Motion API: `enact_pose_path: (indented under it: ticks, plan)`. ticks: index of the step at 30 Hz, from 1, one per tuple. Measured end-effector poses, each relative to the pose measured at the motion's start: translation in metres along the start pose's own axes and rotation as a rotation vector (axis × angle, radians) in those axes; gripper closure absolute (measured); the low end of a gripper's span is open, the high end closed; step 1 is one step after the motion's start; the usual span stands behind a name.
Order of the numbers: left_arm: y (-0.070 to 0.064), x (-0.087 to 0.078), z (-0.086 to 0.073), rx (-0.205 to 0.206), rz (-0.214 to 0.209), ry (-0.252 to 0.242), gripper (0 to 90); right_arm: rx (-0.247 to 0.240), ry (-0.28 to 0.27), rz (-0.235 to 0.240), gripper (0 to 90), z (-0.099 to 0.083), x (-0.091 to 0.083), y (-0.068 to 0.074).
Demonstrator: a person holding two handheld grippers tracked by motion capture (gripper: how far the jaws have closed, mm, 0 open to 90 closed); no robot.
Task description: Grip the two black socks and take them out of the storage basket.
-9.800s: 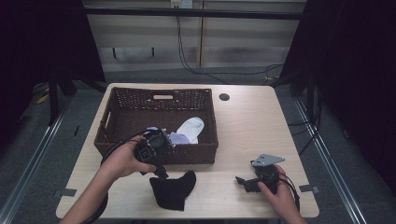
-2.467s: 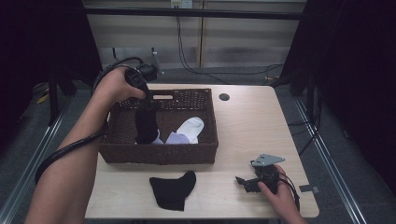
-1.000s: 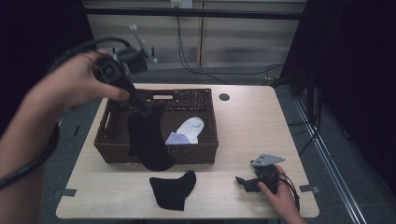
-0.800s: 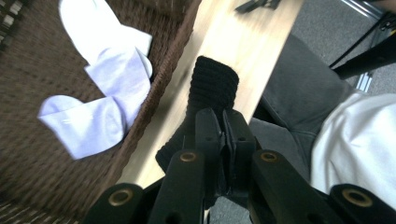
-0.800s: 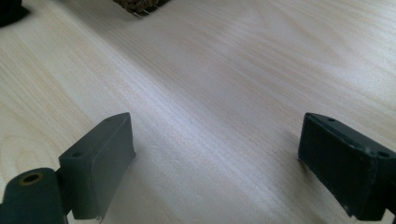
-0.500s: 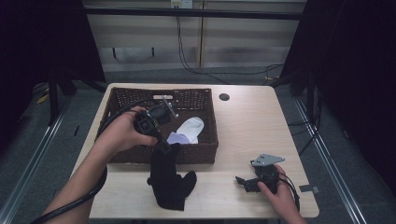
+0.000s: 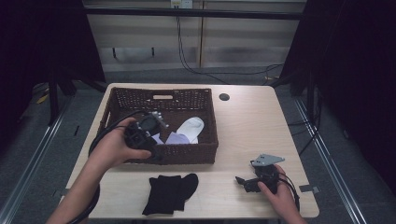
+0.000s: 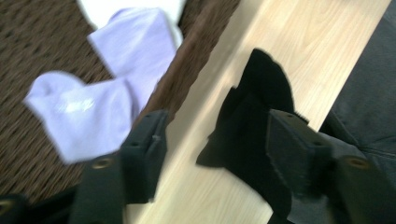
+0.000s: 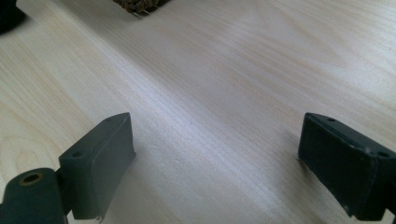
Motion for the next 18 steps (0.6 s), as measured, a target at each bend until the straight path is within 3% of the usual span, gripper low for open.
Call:
enact_pose_path:
  ticks: [3,7,13,18]
  plan:
    - [0.004,-0.007,-0.026,-0.012,0.017,-0.026,35.5,-0.001,-0.001,0.000,9.9,0.000,0.000,0.000]
    - [0.010,-0.002,-0.059,-0.046,0.022,-0.047,33.6,0.001,-0.001,0.000,9.9,0.000,0.000,0.000]
    - [0.023,0.024,-0.099,-0.121,0.016,-0.090,30.3,0.001,0.000,0.000,9.9,0.000,0.000,0.000]
    - [0.030,0.042,-0.114,-0.136,0.026,-0.117,29.2,0.001,0.000,0.000,9.9,0.000,0.000,0.000]
Point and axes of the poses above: each handheld gripper's, and its own axes: x roughly forward along the jaws, z roughly out of its top, y roughly to its left, the point moved 1 cm from there along x, roughly forward along the jaws, and after that the axes turned 11 degrees about -x, right-handed, at the moved point
